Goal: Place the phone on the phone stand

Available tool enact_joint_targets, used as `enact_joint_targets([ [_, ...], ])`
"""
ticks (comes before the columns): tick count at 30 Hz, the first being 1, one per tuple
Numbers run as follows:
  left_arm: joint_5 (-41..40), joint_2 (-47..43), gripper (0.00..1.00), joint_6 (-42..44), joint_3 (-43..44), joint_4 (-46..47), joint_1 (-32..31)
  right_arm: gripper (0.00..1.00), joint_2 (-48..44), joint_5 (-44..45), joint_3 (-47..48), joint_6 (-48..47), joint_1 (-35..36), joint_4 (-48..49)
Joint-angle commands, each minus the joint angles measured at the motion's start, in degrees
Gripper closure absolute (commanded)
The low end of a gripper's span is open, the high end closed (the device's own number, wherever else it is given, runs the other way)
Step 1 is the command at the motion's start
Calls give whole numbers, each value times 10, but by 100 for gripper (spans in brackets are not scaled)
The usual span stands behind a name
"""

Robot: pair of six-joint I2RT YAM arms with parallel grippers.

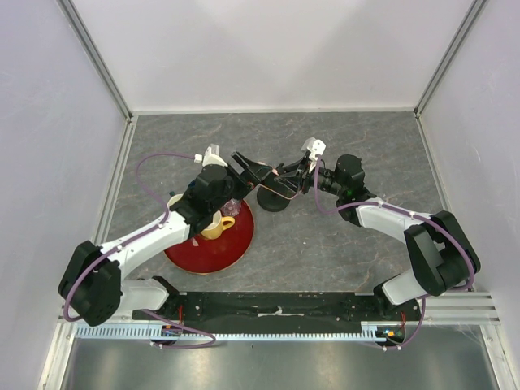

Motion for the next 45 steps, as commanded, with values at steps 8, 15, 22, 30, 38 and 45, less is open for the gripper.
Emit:
enact_joint_targets([
  [8, -61, 24, 2, -44, -3, 130, -4, 97, -2, -12, 1, 10, -1, -18],
  [15, -57, 40, 2, -28, 3, 136, -6, 96, -1, -16, 5, 9, -1, -21],
  [22, -56, 60, 38, 61, 9, 158, -10, 74, -1, -19, 11, 12, 1, -32],
  [30, -106, 46, 98, 253, 47, 95, -48, 10, -23, -8, 24, 41, 1, -54],
  [38, -177, 73, 98, 404, 98, 48, -97, 2, -114, 73, 13, 119, -20, -79],
  [45, -193, 125, 98, 552, 160, 0, -111, 2, -159, 173, -11, 249, -125, -94],
])
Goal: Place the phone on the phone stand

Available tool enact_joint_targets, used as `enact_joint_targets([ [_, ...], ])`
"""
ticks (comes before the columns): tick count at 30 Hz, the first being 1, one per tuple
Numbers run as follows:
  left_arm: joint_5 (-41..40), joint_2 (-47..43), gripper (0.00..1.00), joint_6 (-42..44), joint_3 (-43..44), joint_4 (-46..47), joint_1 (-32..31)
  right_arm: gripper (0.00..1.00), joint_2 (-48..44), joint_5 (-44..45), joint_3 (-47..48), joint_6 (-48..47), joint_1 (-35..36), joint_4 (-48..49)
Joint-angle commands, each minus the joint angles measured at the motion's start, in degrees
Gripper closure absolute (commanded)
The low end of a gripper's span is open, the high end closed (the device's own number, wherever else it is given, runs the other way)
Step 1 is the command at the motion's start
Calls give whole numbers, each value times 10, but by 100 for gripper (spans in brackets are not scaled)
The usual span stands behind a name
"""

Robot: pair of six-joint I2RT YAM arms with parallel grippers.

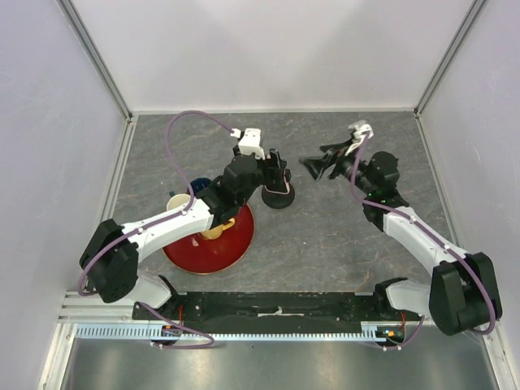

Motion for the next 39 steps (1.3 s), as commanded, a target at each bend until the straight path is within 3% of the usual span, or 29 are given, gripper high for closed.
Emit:
enact_joint_targets([
  [1, -22, 33, 98, 169, 40, -33, -20, 2, -7, 84, 4, 110, -78, -9],
  [7, -31, 62, 98, 310, 52, -17, -43, 2, 104, 38, 38, 150, -120, -34],
  [14, 10, 66, 98, 287, 40, -14, -44, 2, 160, -17, 55, 154, -120, -8],
  [17, 1, 73, 89, 253, 61, -36, -43, 2, 157, -23, 53, 149, -120, -7],
  [20, -20, 85, 66, 218, 92, -80, -43, 2, 157, -28, 53, 147, -120, -5],
  [21, -24, 87, 53, 209, 103, -100, -43, 2, 159, -30, 53, 146, -120, -5],
  [23, -24, 84, 44, 188, 107, -111, -43, 2, 161, -34, 54, 147, -119, -2],
  [27, -14, 65, 11, 161, 108, -125, -43, 2, 163, -42, 55, 145, -119, 4],
  [39, 18, 21, 4, 143, 120, -158, -39, 2, 169, -56, 57, 136, -108, 11],
])
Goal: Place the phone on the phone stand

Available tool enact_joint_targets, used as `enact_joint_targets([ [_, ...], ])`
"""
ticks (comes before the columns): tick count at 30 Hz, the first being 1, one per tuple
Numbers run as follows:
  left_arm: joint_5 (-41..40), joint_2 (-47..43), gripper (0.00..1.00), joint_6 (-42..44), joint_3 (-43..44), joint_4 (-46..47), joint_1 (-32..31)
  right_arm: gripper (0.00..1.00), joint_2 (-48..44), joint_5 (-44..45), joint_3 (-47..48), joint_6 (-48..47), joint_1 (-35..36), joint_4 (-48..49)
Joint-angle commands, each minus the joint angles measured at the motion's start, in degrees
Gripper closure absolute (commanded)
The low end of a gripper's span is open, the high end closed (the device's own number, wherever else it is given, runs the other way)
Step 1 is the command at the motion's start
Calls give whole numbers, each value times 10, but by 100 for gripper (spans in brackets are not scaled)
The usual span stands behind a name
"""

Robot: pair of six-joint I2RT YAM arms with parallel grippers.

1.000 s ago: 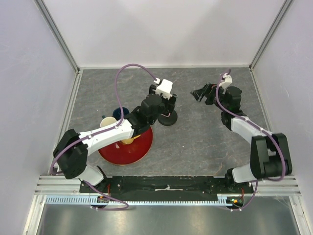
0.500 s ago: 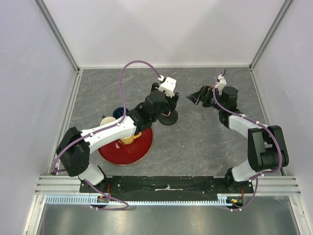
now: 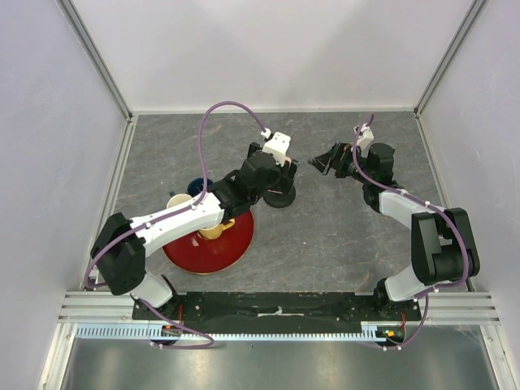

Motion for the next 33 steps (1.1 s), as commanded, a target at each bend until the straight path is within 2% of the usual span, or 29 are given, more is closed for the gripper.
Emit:
enact_joint_targets([
  [1, 24, -38, 4, -32, 18, -19, 0, 2, 2, -15, 25, -7, 8, 32],
  [12, 34, -86, 3, -61, 29, -69, 5, 2, 2, -14, 28, -16, 15, 27],
  [23, 38, -242, 2, -67, -15, -139, 5, 2, -11, 11, 41, -65, 17, -33],
  [31, 16, -301, 2, -59, -48, -166, 8, 2, -34, 15, 54, -101, 29, -75],
  [33, 15, -308, 2, -48, -49, -163, 10, 2, -49, 0, 52, -135, 43, -83],
])
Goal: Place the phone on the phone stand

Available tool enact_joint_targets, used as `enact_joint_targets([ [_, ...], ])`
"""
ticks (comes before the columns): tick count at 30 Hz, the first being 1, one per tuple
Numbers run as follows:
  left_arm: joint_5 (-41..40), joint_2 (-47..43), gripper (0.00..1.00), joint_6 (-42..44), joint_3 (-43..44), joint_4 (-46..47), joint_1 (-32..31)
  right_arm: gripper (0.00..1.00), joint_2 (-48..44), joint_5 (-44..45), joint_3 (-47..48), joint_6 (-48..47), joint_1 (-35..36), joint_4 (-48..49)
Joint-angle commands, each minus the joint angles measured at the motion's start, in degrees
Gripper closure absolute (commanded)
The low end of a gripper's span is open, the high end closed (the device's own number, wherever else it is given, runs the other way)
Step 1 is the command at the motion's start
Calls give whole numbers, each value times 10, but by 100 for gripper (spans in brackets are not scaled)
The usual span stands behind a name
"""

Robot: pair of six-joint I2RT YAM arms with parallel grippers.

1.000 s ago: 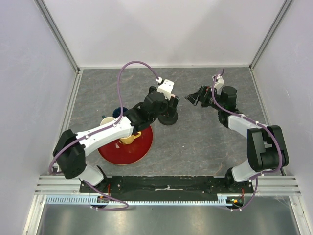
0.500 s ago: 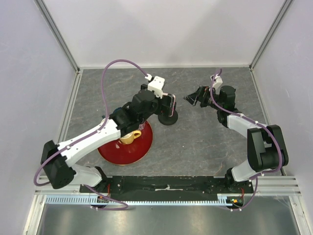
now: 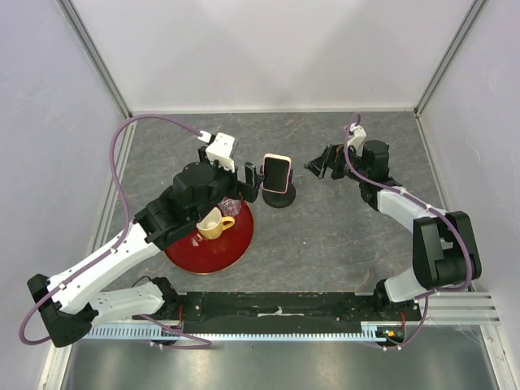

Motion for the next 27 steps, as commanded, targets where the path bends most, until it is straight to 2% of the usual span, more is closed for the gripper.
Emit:
enact_joint_targets([
  [1, -19, -20, 2, 6, -9, -11, 6, 2, -48, -28, 21, -70, 28, -10],
  [4, -16, -28, 2, 23, -13, 5, 8, 2, -86, -89, 3, -137, 47, -9],
  [10, 14, -35, 2, 43, -40, 39, 18, 2, -135, -170, -18, -184, 63, 18],
  [16, 36, -48, 2, 58, -69, 58, 31, 2, -100, -124, 25, -279, 130, -68],
  [20, 56, -55, 2, 59, -92, 78, 43, 2, -77, -98, 36, -292, 143, -62],
  [25, 117, -58, 3, 39, -106, 76, 94, 4, -55, -84, 45, -291, 144, -51],
  [27, 117, -60, 4, 43, -106, 75, 103, 4, -52, -75, 45, -291, 145, -49],
])
